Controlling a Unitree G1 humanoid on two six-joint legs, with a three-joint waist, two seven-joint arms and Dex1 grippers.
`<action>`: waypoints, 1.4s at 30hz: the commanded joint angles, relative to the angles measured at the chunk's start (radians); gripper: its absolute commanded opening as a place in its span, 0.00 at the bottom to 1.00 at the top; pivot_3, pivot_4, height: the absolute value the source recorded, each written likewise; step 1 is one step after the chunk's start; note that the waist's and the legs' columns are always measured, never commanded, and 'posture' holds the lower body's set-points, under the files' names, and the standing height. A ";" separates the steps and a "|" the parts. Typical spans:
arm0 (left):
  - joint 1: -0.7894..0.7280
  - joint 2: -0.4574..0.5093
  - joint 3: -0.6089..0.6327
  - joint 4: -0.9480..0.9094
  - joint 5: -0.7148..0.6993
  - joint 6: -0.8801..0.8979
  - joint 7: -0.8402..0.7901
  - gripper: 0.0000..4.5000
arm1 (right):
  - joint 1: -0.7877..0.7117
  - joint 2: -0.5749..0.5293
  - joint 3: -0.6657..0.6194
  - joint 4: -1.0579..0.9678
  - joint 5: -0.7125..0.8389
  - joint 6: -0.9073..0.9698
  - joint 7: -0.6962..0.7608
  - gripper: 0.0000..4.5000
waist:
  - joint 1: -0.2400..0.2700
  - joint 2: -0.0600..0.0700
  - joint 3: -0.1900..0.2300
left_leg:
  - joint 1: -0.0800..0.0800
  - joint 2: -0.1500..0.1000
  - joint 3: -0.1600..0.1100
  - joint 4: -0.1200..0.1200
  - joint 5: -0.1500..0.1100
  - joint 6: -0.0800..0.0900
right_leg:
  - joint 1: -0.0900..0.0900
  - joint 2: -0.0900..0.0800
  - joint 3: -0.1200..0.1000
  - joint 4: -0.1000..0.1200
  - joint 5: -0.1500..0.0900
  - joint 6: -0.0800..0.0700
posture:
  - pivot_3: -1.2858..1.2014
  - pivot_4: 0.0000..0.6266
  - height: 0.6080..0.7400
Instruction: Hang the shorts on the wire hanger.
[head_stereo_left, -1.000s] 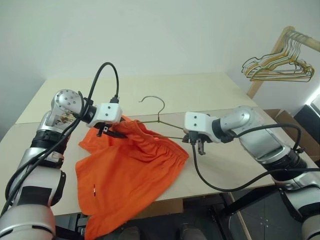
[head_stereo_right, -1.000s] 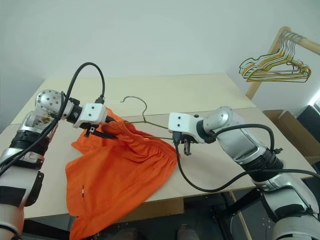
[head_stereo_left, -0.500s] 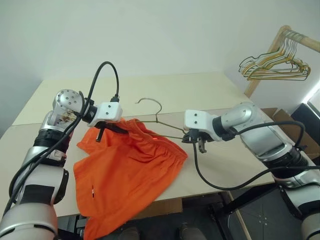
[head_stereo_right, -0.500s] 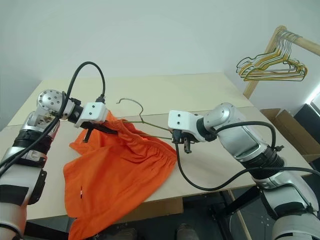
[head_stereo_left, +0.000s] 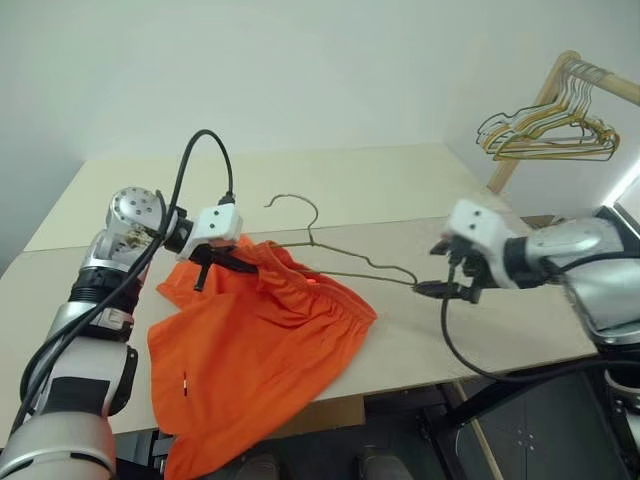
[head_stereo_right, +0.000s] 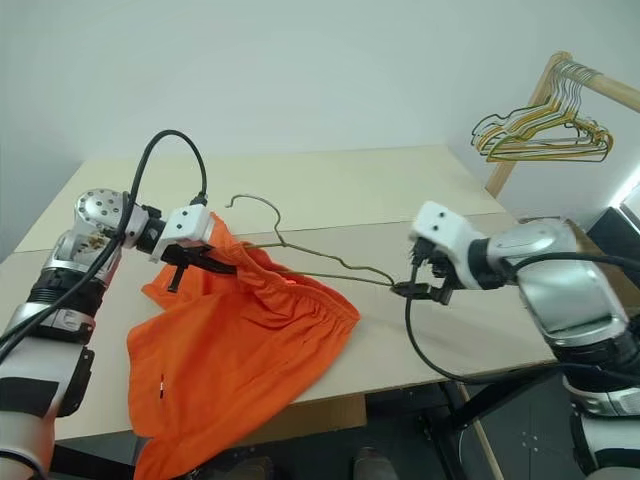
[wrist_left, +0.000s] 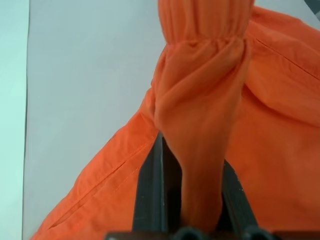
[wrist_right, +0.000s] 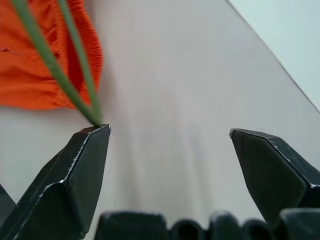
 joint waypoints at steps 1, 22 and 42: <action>0.003 0.006 0.038 -0.038 -0.038 0.045 0.004 0.00 | 0.091 -0.043 -0.209 -0.042 0.080 0.062 -0.007 0.99 | 0.006 0.000 0.000 | 0.000 0.000 0.000 0.000 0.000 0.000 | 0.000 0.000 0.000 0.000 0.000 0.000 | 0.50 0.00 1.00; -0.029 0.029 0.003 -0.046 -0.097 0.115 -0.009 0.00 | 0.458 0.590 -0.144 -0.082 0.329 0.110 -0.351 0.99 | -0.005 0.000 -0.001 | 0.002 -0.001 -0.003 0.001 0.000 0.000 | 0.002 0.001 0.002 0.002 0.000 0.001 | 0.49 0.00 1.00; 0.023 0.063 -0.001 -0.091 -0.123 0.128 -0.009 0.00 | 0.378 0.589 -0.129 0.028 0.392 0.036 -0.380 0.01 | -0.006 0.000 -0.001 | 0.002 -0.001 -0.004 0.001 0.000 0.000 | 0.003 0.001 0.001 0.002 0.000 0.001 | 0.50 0.00 1.00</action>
